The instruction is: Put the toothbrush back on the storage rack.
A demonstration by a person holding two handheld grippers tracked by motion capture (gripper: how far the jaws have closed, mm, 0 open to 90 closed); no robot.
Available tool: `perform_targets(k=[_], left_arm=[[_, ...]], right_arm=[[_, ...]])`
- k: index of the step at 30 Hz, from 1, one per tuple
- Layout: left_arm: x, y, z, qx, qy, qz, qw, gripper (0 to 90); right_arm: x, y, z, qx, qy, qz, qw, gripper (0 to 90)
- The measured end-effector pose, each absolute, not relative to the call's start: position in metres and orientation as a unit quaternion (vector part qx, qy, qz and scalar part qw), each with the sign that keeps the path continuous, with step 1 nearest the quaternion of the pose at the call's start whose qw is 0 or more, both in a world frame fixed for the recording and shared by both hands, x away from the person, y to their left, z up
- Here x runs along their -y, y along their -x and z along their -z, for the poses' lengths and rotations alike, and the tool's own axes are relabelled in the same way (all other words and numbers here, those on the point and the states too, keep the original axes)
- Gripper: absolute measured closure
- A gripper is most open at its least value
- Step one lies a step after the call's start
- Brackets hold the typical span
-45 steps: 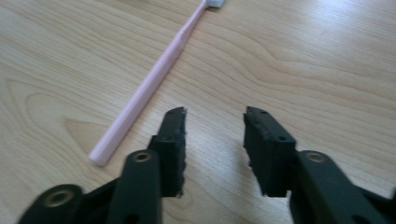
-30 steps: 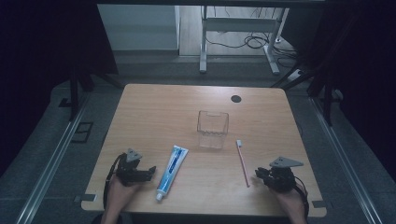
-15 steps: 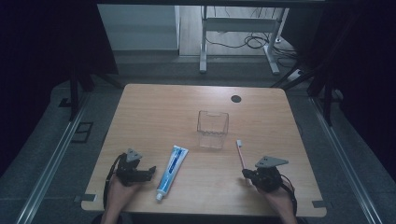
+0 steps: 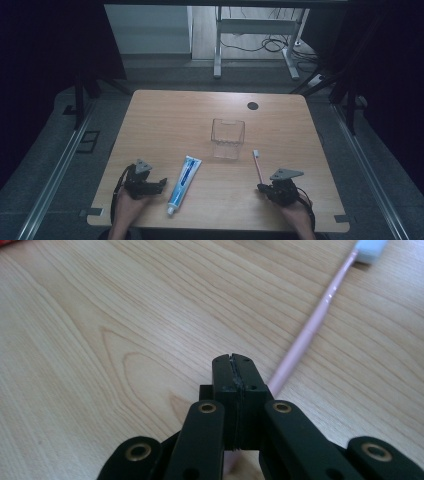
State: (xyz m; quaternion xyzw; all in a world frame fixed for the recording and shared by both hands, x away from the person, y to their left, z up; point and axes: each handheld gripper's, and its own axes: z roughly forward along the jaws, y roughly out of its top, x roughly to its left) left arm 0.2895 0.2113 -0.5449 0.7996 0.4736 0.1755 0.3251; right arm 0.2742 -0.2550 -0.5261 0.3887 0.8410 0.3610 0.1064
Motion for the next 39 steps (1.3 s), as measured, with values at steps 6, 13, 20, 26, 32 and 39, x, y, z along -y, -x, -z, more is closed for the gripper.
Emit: perform_targets(k=[6,13,20,26,32,39], left_arm=[[-0.211,-0.289,0.545,-0.474,-0.800,-0.176,0.325,12.8],[-0.211,-0.289,0.545,-0.474,-0.799,-0.176,0.325,12.8],[-0.211,-0.289,0.545,-0.474,-0.800,-0.176,0.325,12.8],[-0.211,-0.289,0.545,-0.474,-0.799,-0.176,0.325,12.9],[-0.211,-0.289,0.545,-0.474,-0.799,-0.176,0.325,12.8],[-0.211,-0.289,0.545,-0.474,-0.799,-0.176,0.325,12.8]], right_arm=[[0.263,-0.275,0.528,-0.838,-0.399,-0.357,0.109,88.9],[0.276,-0.276,0.528,-0.832,-0.411,-0.355,0.115,88.1],[0.285,-0.277,0.528,-0.829,-0.420,-0.350,0.119,87.0],[0.295,-0.277,0.528,-0.823,-0.431,-0.349,0.123,86.2],[0.304,-0.279,0.529,-0.820,-0.437,-0.346,0.128,85.8],[0.309,-0.278,0.528,-0.818,-0.440,-0.346,0.128,84.5]])
